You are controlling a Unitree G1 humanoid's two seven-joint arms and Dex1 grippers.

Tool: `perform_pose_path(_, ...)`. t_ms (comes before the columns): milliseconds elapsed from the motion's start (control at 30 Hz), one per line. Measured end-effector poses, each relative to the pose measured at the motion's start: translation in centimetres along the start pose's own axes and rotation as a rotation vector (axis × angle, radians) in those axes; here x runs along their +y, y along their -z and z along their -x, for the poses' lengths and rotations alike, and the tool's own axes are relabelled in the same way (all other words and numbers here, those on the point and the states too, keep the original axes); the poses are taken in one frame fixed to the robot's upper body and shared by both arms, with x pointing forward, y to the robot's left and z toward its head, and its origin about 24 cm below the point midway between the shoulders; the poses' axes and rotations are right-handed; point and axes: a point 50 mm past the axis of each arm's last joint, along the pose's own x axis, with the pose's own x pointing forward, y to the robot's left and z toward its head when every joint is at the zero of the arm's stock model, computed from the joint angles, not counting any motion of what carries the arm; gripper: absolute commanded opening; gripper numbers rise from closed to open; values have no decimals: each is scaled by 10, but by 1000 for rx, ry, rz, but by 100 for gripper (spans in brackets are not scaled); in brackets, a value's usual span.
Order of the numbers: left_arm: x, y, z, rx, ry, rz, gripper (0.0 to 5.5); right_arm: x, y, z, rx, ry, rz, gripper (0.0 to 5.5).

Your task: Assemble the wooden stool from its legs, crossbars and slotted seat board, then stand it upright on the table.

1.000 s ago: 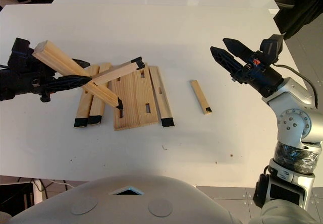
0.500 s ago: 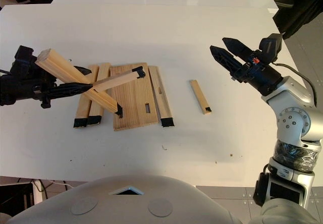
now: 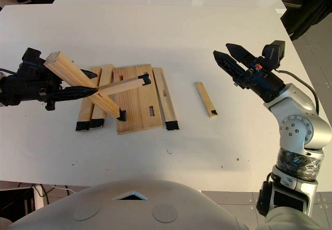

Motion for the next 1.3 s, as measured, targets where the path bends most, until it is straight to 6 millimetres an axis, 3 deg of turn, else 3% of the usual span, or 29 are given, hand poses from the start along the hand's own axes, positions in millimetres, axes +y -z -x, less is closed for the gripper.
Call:
perform_pose_path(867, 10, 10, -12, 38, 57, -50, 205, 2, 6, -8, 0, -17, -27, 324)
perform_pose_path(1300, -22, 13, -19, 132, 66, -187, 205, 18, 22, -6, -11, 14, -71, 324)
